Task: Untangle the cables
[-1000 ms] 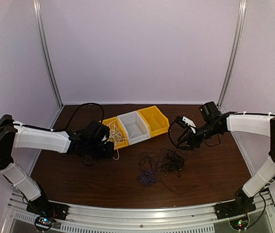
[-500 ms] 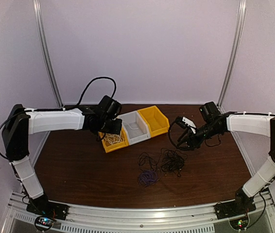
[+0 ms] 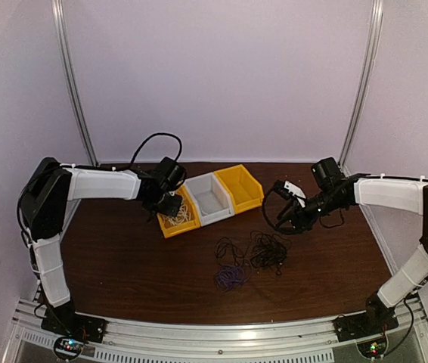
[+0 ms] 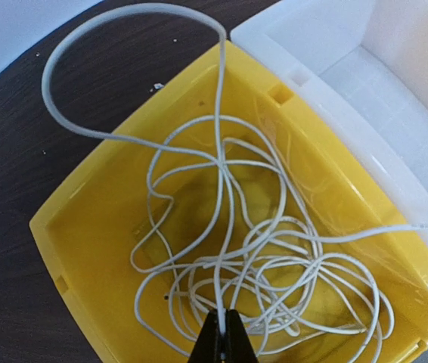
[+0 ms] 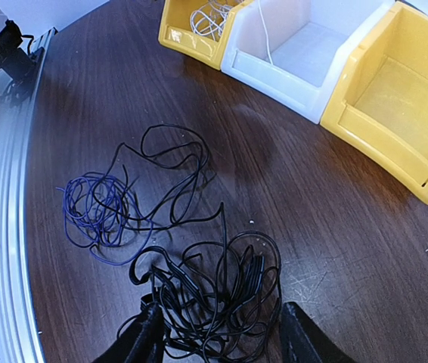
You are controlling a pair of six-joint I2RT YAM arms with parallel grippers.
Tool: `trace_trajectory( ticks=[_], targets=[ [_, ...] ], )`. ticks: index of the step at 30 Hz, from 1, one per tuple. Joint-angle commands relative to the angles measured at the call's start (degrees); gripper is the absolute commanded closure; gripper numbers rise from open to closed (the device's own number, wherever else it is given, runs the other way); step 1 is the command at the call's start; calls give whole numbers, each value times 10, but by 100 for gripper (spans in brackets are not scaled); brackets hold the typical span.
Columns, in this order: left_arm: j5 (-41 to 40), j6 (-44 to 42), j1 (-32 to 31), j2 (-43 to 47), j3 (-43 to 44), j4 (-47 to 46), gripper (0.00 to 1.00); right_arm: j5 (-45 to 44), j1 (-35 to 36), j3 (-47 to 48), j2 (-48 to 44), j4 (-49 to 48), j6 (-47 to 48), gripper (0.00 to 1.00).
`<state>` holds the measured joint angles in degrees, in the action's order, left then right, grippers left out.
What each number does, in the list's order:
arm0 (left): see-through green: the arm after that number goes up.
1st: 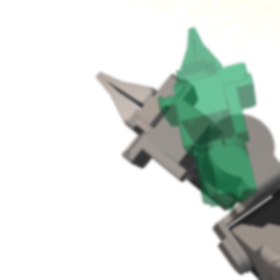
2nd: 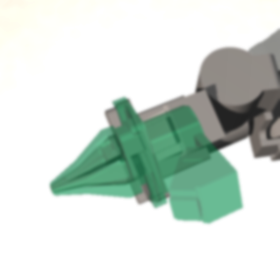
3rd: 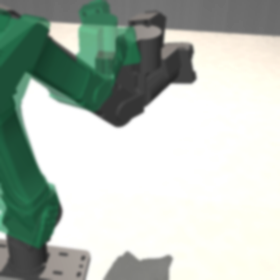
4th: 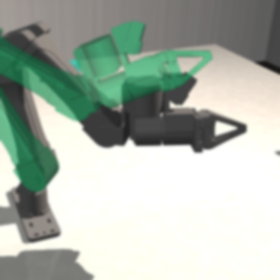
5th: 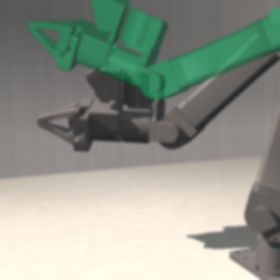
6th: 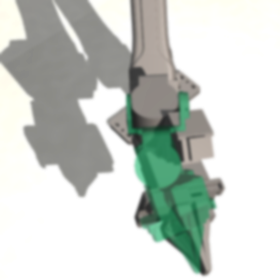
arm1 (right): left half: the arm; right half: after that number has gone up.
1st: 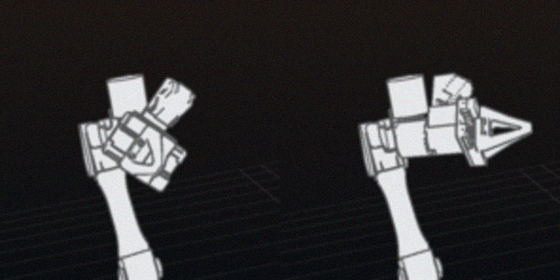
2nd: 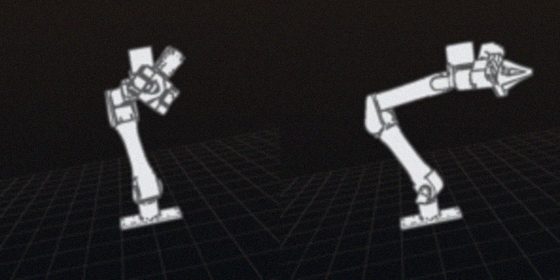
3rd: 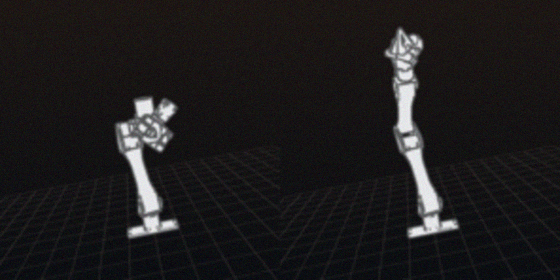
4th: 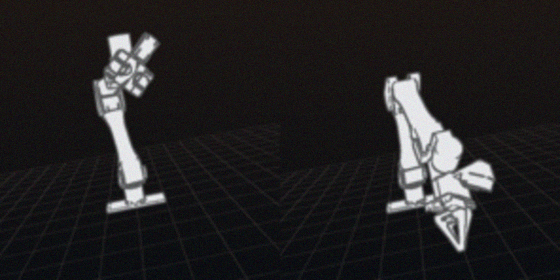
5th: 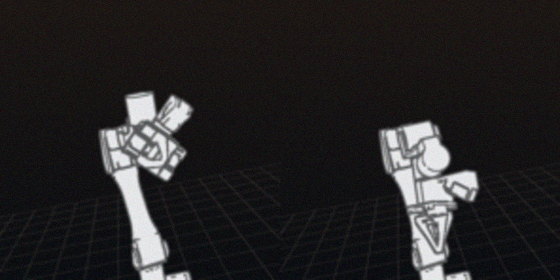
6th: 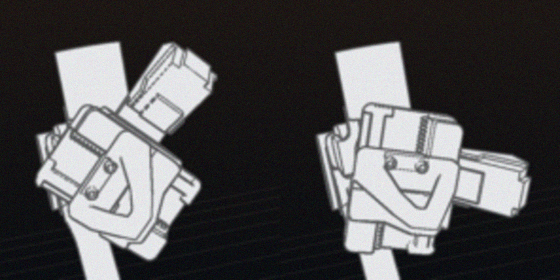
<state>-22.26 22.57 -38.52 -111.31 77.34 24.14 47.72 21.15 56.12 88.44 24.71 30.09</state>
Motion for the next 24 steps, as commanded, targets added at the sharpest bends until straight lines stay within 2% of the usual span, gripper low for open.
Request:
trace_trajectory(
  ticks=[1, 6, 9, 13, 18, 21, 24],
  targets=[
    [55, -36, 10, -23, 40, -21, 100, -4, 3, 11, -12, 5, 5, 47],
    [94, -43, 11, -18, 75, 38, 99, -6, 3, 10, -15, 5, 5, 47],
    [123, -45, 11, -7, 81, 80, 90, -6, 3, 11, -16, 7, 6, 47],
    [162, -41, 11, 34, 85, 136, 70, -6, 4, 17, -18, 10, 8, 47],
    [154, -54, 14, 108, 129, 201, 52, -49, 24, 71, -9, 23, 0, 47],
    [164, -62, 43, 126, 164, 205, 48, -81, 49, 131, 23, 28, 1, 48],
    [198, -67, 88, 123, 167, 164, 47, -98, 73, 207, 78, 28, -21, 51]
  ],
)
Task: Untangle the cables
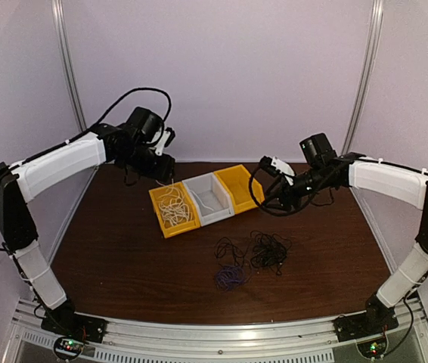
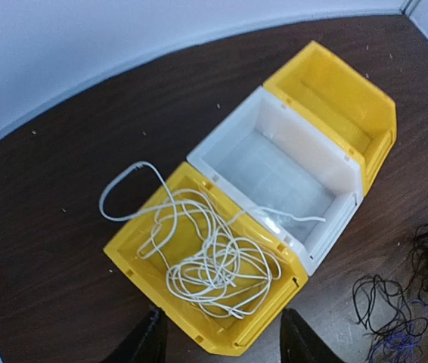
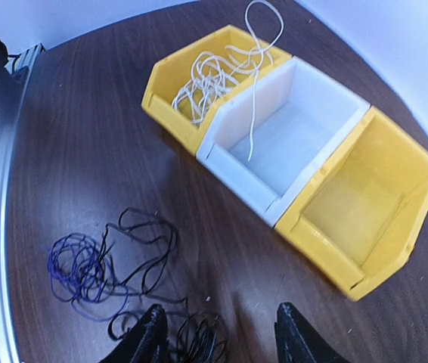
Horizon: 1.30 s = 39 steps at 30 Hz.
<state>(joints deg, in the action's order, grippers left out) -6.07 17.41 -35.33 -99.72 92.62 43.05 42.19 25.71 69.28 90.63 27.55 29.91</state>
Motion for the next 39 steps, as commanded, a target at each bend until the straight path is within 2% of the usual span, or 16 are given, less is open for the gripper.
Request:
trace_trajectory(
  ticks=[1, 3, 7, 12, 18, 22, 26, 34, 39],
  targets=[
    [50, -17, 67, 2, 14, -43, 47, -44, 38, 102, 84, -1, -31, 52],
    [86, -21, 83, -13, 14, -75, 46, -51, 58, 154, 129, 0, -44, 53],
    [69, -21, 106, -50, 21, -109, 45, -84, 100, 259, 224, 27, -48, 54],
    [75, -35, 144, -87, 16, -159, 43, -91, 119, 369, 320, 46, -62, 56],
    [89, -19, 187, -107, -7, -188, 43, -84, 123, 427, 380, 49, -71, 55],
    [130, -13, 203, -107, -30, -218, 42, -82, 122, 443, 399, 30, -82, 53],
    [164, -12, 207, -134, -17, -212, 43, -69, 122, 479, 434, 30, -92, 53],
    [185, -9, 207, -150, -27, -212, 53, -53, 123, 532, 479, 3, -122, 54],
    [205, -6, 207, -153, -30, -214, 71, -45, 123, 565, 508, -18, -147, 59]
  ],
)
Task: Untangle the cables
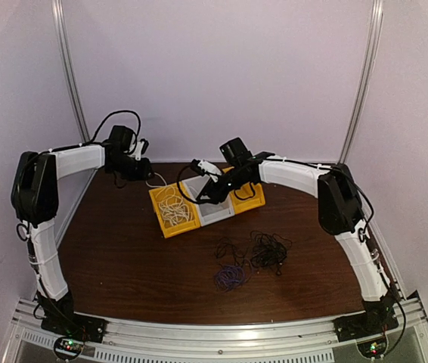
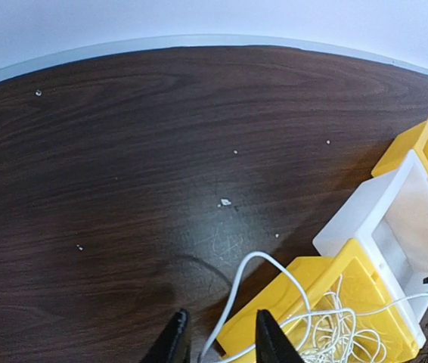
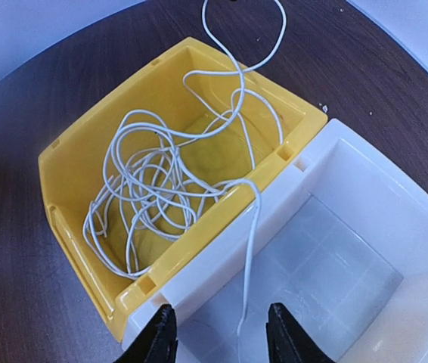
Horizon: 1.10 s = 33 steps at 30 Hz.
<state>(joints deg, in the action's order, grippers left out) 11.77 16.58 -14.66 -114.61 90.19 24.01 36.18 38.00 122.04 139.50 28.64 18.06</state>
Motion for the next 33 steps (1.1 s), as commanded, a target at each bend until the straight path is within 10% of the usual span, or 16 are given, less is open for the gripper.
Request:
trace_trajectory(
  ticks=[1, 10, 33],
  targets=[
    [31, 3, 0, -3, -5, -23, 76, 17, 1, 46, 26, -32, -32, 60],
    [73, 9, -3, 25, -30, -39, 100, 38, 1, 71, 47, -55, -59, 100],
    [62, 151, -108, 132, -234, -159, 100, 13, 88, 49, 46, -108, -143, 100]
  ],
)
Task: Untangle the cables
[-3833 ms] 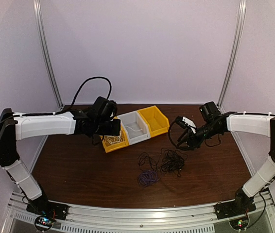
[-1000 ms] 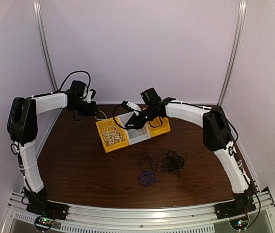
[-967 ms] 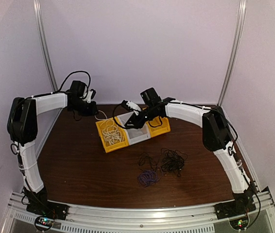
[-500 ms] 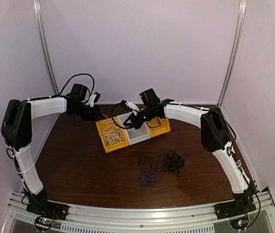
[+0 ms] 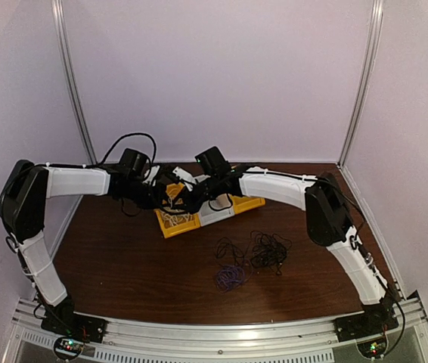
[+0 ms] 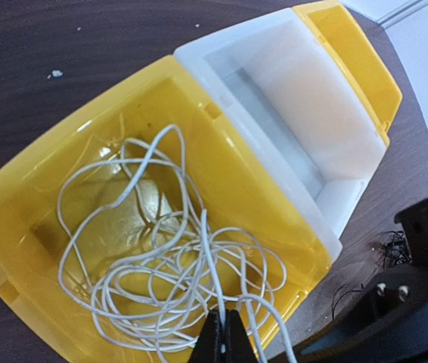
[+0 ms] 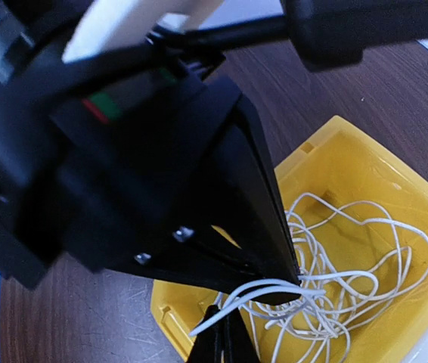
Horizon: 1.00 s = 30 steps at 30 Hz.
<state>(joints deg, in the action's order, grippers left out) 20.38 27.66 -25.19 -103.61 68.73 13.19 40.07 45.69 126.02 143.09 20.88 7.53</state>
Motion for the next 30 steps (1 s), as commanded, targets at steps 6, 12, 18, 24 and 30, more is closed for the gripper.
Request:
trace_trajectory(
  ticks=[6, 12, 18, 24, 30],
  targets=[
    [-58, 69, -3, 32, -27, -57, 83, -122, 18, -7, 17, -70, -127, 100],
    [-73, 76, -3, 72, -24, -57, 68, -167, 21, -17, 23, -73, -141, 100],
    [-107, 84, -3, 115, -45, -37, 60, -198, 27, -11, 33, -68, -140, 100],
    [-113, 94, -3, 171, -79, -35, 53, -249, 40, -7, 44, -62, -152, 100],
    [-148, 88, -3, 205, -103, -18, 47, -306, 50, -7, 52, -56, -161, 100]
  ],
)
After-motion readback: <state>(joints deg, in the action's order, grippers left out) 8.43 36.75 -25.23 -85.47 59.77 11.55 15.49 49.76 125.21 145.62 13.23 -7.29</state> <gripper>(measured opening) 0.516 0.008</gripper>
